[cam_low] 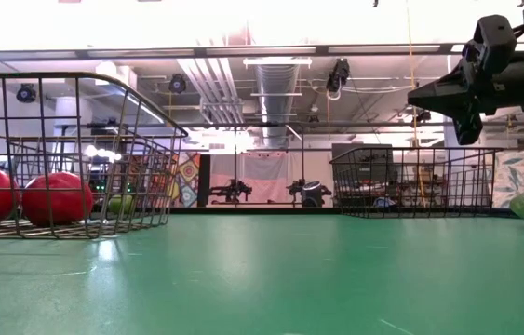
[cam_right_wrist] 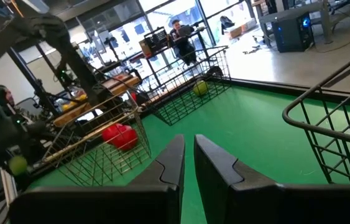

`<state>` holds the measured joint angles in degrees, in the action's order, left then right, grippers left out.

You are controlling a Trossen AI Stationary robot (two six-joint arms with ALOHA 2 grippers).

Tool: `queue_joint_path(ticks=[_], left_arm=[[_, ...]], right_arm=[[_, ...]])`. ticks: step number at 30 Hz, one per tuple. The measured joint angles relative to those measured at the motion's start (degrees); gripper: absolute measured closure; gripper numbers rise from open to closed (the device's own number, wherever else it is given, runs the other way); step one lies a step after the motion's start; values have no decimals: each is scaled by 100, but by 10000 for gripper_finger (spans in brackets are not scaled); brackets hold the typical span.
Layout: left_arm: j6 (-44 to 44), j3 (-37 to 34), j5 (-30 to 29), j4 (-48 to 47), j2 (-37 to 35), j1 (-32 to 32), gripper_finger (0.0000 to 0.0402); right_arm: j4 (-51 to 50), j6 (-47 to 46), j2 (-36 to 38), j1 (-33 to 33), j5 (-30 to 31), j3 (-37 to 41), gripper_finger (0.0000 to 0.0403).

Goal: Sort produce into baskets
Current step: Put the left lime into the left black wire basket

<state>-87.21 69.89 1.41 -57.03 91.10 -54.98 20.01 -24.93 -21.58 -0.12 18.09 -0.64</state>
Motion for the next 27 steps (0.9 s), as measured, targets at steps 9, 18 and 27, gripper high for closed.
queue_joint_path(ticks=[9, 18, 27], left_arm=[[1047, 1555, -3664, -2911, -814, 966, 237], [3603, 1585, -4220, -3271, -1438, 4163, 236], [5818, 13, -2718, -1780, -1721, 8241, 236]], right_arm=[[54, -11, 4, -2, 176, 0, 374], [44, 79, 0, -2, 181, 0, 374], [-237, 231, 2, -2, 138, 1, 374]])
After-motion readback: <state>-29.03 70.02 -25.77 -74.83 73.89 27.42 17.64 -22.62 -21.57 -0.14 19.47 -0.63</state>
